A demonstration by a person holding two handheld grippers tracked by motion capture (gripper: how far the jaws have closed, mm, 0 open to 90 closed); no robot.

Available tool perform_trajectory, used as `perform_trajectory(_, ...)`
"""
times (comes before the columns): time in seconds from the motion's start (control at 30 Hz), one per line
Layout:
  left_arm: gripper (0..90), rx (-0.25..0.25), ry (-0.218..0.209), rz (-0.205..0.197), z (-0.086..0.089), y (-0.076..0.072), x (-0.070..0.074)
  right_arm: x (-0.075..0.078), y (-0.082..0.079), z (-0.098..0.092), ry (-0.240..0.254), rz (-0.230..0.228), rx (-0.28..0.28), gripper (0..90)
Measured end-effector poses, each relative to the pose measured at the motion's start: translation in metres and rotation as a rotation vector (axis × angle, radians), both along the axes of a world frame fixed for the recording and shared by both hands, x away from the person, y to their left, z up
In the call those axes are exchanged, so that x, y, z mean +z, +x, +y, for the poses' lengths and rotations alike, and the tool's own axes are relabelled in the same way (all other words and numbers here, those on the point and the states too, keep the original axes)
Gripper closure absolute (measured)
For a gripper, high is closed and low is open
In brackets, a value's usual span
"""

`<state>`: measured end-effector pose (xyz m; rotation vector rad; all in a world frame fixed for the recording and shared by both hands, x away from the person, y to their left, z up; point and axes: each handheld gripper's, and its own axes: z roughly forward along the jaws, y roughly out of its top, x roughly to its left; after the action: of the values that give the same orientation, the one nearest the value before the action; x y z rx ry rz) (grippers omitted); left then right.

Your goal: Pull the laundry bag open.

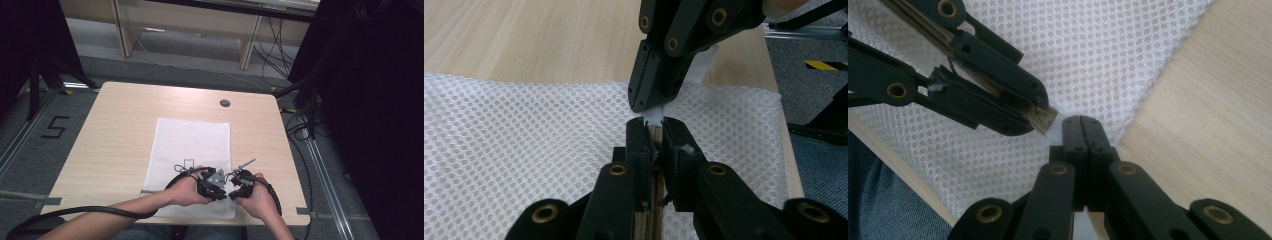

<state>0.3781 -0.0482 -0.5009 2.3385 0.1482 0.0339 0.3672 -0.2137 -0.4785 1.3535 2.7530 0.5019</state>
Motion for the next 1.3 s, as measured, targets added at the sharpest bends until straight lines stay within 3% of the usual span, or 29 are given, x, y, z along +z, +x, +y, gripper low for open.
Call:
perform_trajectory(0.4, 82.0, -0.001, 0.012, -0.017, 0.009, 0.001, 0.007, 0.001, 0.001, 0.0, 0.006, 0.006, -0.004, 90.0)
perform_trajectory(0.43, 82.0, 0.002, 0.011, -0.018, 0.008, 0.0, 0.007, 0.001, 0.0, 0.001, 0.001, 0.021, -0.023, 90.0)
perform_trajectory(0.57, 82.0, -0.003, 0.009, -0.012, 0.009, -0.001, 0.006, -0.001, 0.0, 0.0, 0.014, 0.0, -0.009, 90.0)
perform_trajectory(0.83, 82.1, -0.016, 0.017, -0.027, 0.01, -0.001, 0.007, -0.001, 0.0, 0.0, 0.014, 0.0, -0.006, 90.0)
perform_trajectory(1.03, 82.1, -0.009, 0.008, -0.012, 0.012, -0.002, 0.009, -0.001, 0.001, -0.001, 0.008, 0.002, -0.004, 90.0)
perform_trajectory(1.3, 82.1, -0.017, 0.016, -0.034, 0.015, -0.002, 0.01, 0.0, 0.001, -0.002, 0.019, 0.002, 0.006, 90.0)
